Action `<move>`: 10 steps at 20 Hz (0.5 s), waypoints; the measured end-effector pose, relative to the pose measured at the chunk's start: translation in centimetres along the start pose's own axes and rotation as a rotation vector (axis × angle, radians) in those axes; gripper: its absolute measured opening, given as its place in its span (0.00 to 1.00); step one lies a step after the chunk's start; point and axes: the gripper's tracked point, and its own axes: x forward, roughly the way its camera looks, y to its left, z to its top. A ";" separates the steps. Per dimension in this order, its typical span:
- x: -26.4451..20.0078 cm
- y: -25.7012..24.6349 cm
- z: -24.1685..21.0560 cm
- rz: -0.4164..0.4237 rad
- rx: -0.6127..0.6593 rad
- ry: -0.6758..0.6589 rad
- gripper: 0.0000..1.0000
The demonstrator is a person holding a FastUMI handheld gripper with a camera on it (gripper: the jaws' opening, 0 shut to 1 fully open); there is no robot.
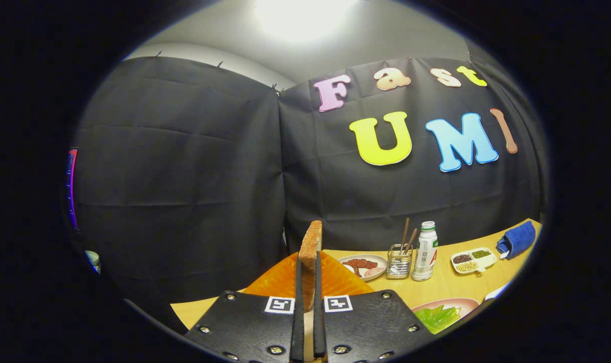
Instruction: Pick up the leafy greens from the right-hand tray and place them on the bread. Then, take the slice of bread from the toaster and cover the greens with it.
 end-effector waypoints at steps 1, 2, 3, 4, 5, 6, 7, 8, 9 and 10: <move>-0.5 -0.2 0.4 0.005 0.019 -0.013 0.07; -0.8 -0.6 0.6 0.004 0.035 -0.015 0.07; -1.2 -0.9 1.0 0.001 0.043 -0.023 0.07; -1.7 -1.6 1.5 -0.008 0.047 -0.032 0.07; -2.2 -2.3 1.7 -0.022 0.046 -0.039 0.07; -2.5 -3.1 1.8 -0.039 0.043 -0.045 0.07; -2.9 -4.0 1.9 -0.055 0.037 -0.049 0.07; -3.3 -5.0 1.6 -0.076 0.027 -0.047 0.07; -3.7 -6.2 1.4 -0.101 0.016 -0.042 0.07; -4.2 -7.5 0.9 -0.132 0.004 -0.034 0.07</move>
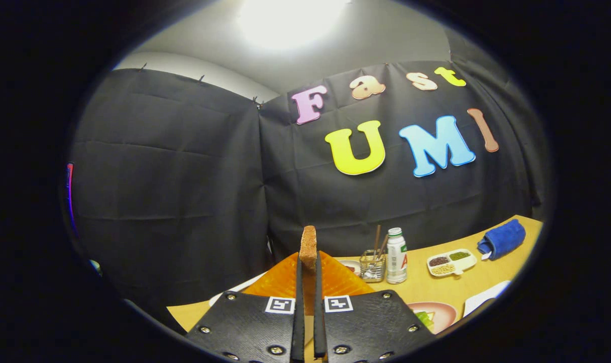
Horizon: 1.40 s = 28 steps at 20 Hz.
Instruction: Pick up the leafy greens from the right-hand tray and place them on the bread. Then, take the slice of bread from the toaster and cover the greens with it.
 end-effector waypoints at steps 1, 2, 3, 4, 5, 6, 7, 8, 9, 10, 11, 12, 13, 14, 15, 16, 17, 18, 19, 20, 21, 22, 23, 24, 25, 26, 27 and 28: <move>-0.4 -1.4 -0.4 -0.030 -0.008 0.004 0.07; -0.5 -2.8 -0.9 -0.059 -0.015 0.013 0.07; -0.7 -4.1 -1.4 -0.086 -0.018 0.026 0.07; -1.1 -5.4 -1.9 -0.112 -0.019 0.037 0.07; -1.5 -6.7 -2.3 -0.137 -0.022 0.046 0.07; -1.9 -8.0 -2.8 -0.165 -0.026 0.056 0.07; -2.3 -9.2 -3.1 -0.191 -0.035 0.064 0.07; -2.8 -10.5 -3.6 -0.219 -0.047 0.071 0.07; -3.3 -11.6 -4.0 -0.243 -0.062 0.081 0.07; -3.8 -12.8 -4.4 -0.267 -0.075 0.092 0.07; -4.5 -13.7 -4.8 -0.288 -0.086 0.103 0.07; -5.0 -14.4 -5.3 -0.306 -0.092 0.114 0.07; -5.4 -15.1 -5.7 -0.321 -0.098 0.126 0.07; -5.7 -15.8 -6.3 -0.333 -0.102 0.136 0.07; -6.1 -16.2 -6.7 -0.343 -0.107 0.147 0.07; -6.4 -16.6 -7.1 -0.351 -0.111 0.156 0.07; -6.6 -16.7 -7.3 -0.357 -0.115 0.163 0.07; -6.9 -16.8 -7.6 -0.361 -0.119 0.168 0.07; -7.1 -16.8 -7.8 -0.364 -0.126 0.171 0.07; -7.1 -16.6 -7.9 -0.364 -0.135 0.175 0.07; -7.1 -16.3 -8.0 -0.363 -0.144 0.177 0.07; -7.0 -16.0 -8.2 -0.357 -0.149 0.180 0.07; -6.9 -15.5 -8.5 -0.350 -0.154 0.185 0.07; -6.6 -15.1 -9.0 -0.341 -0.160 0.194 0.07; -6.4 -14.6 -9.5 -0.334 -0.170 0.205 0.07; -6.2 -14.0 -9.8 -0.321 -0.179 0.207 0.07; -5.9 -13.4 -9.9 -0.311 -0.187 0.208 0.07; -5.8 -12.9 -10.3 -0.300 -0.193 0.213 0.07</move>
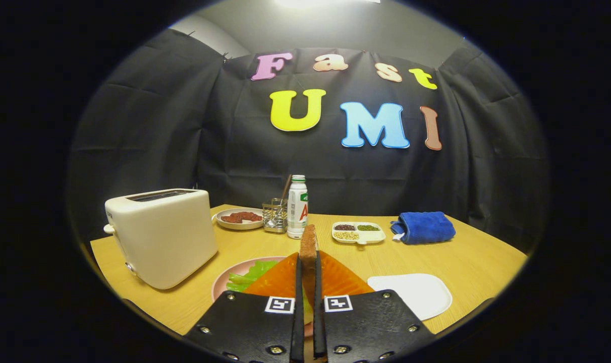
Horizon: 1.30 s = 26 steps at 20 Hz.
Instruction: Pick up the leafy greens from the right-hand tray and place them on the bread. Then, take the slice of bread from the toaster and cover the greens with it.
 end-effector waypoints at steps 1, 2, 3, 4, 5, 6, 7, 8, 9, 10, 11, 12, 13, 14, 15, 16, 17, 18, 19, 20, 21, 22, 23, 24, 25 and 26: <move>0.1 0.7 -0.3 0.014 -0.002 0.008 0.07; 0.3 1.3 -0.6 0.026 -0.002 0.015 0.07; 0.4 1.7 -0.8 0.035 -0.003 0.021 0.07; 0.5 2.1 -1.0 0.043 -0.004 0.025 0.07; 0.6 2.5 -1.2 0.049 -0.008 0.030 0.07; 0.8 2.9 -1.4 0.057 -0.010 0.037 0.07; 0.9 3.3 -1.6 0.065 -0.011 0.045 0.07; 1.0 3.7 -2.1 0.075 -0.011 0.057 0.07; 1.1 4.1 -2.5 0.086 -0.010 0.070 0.07; 1.2 4.5 -2.9 0.095 -0.009 0.083 0.07; 1.3 4.9 -3.3 0.104 -0.009 0.096 0.07; 1.4 5.1 -3.6 0.112 -0.005 0.108 0.07; 1.5 5.4 -3.9 0.119 0.000 0.123 0.07; 1.6 5.5 -4.0 0.125 0.011 0.132 0.07; 1.6 5.5 -4.2 0.132 0.019 0.145 0.07; 1.8 5.7 -4.5 0.140 0.030 0.160 0.07; 1.7 5.8 -4.6 0.145 0.039 0.172 0.07; 1.7 5.7 -4.5 0.146 0.043 0.175 0.07; 1.7 5.7 -4.5 0.146 0.044 0.175 0.07; 1.8 5.8 -4.5 0.146 0.042 0.174 0.07; 1.8 5.9 -4.5 0.146 0.038 0.177 0.07; 1.9 6.0 -4.8 0.148 0.034 0.184 0.07; 2.0 6.0 -4.9 0.149 0.030 0.191 0.07; 2.0 6.0 -4.9 0.148 0.027 0.192 0.07; 2.0 6.0 -4.9 0.147 0.025 0.188 0.07; 1.9 6.0 -4.7 0.142 0.022 0.184 0.08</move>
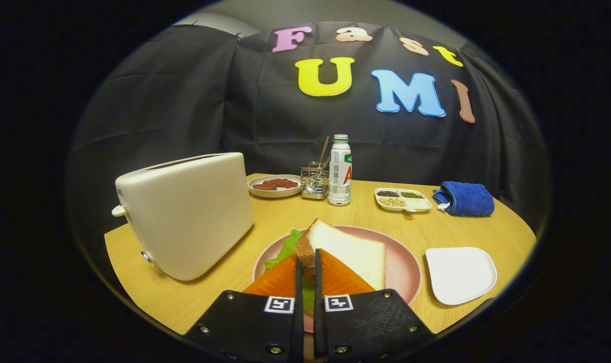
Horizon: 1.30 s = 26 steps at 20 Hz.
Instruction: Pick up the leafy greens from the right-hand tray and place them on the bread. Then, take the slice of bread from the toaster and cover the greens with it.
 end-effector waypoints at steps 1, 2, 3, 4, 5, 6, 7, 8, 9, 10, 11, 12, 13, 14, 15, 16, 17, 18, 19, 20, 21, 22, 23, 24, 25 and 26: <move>0.0 0.1 0.1 0.001 -0.002 -0.003 0.10; 0.3 0.1 -0.1 0.000 -0.001 -0.004 0.10; 0.3 0.3 0.0 0.010 0.001 -0.006 0.15; 0.3 0.3 0.0 0.008 0.000 -0.006 0.18; 0.1 0.8 0.1 0.030 0.007 -0.009 0.19; 0.3 1.9 -0.3 0.076 0.022 0.006 0.25; 0.4 2.1 -0.7 0.085 0.034 0.024 0.37; 0.4 2.1 -0.6 0.082 0.038 0.032 0.49; 0.2 1.8 -0.5 0.079 0.040 0.029 0.50; 0.1 1.8 -0.4 0.075 0.038 0.021 0.50; 0.1 1.9 -0.2 0.072 0.032 0.013 0.50; 0.0 2.0 -0.1 0.071 0.022 -0.001 0.50; -0.1 2.1 0.2 0.070 0.010 -0.017 0.50; -0.2 2.2 0.4 0.063 -0.002 -0.034 0.50; -0.3 2.0 0.7 0.048 -0.018 -0.054 0.50; -0.5 1.9 0.9 0.038 -0.032 -0.072 0.50; -0.8 1.8 1.3 0.032 -0.038 -0.088 0.50; -1.0 1.8 1.8 0.030 -0.036 -0.106 0.50; -1.4 1.4 2.6 0.024 -0.030 -0.131 0.49; -1.8 1.0 3.5 0.016 -0.026 -0.159 0.49; -2.3 0.4 4.6 0.003 -0.027 -0.186 0.50; -2.6 -0.4 5.7 -0.012 -0.029 -0.212 0.49; -2.9 -1.2 6.8 -0.025 -0.033 -0.232 0.49; -3.2 -2.0 7.8 -0.037 -0.033 -0.253 0.49; -3.6 -2.9 8.9 -0.049 -0.032 -0.273 0.49; -4.0 -3.8 10.0 -0.061 -0.034 -0.294 0.49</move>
